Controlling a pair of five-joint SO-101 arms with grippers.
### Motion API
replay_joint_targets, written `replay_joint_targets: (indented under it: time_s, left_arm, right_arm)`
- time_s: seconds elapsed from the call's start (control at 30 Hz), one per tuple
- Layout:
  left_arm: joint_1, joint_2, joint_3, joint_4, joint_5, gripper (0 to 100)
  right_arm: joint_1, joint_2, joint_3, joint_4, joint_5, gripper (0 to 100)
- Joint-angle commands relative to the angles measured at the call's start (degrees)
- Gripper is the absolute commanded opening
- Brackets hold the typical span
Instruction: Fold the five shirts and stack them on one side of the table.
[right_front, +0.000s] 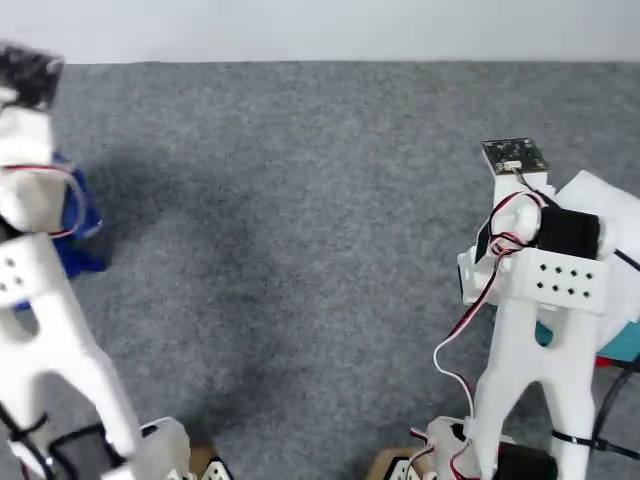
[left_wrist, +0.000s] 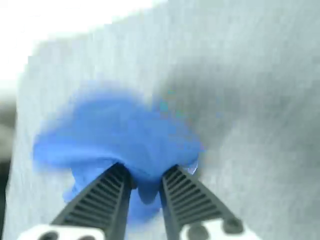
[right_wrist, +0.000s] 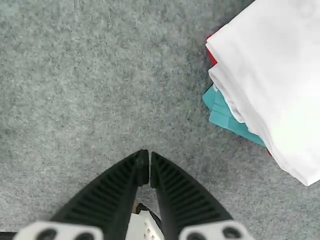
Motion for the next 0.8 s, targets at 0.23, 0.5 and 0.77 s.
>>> replay_joint_targets:
  time_s: [0.23, 0.5, 0.77]
  left_arm:
    - [27.87, -5.54, -16.92, -3.69, 2.02, 1]
    - [28.84, -5.54, -12.18, -1.58, 5.36, 1]
    - [13.98, -5.54, 16.31, -8.00, 5.27, 1]
  right_arm:
    - [-0.31, -6.11, 2.55, 2.42, -0.79, 0.9]
    - [-0.66, -10.86, 9.41, 2.24, -0.79, 0.9]
    - [-1.10, -11.03, 9.14, 2.07, -0.79, 0.9]
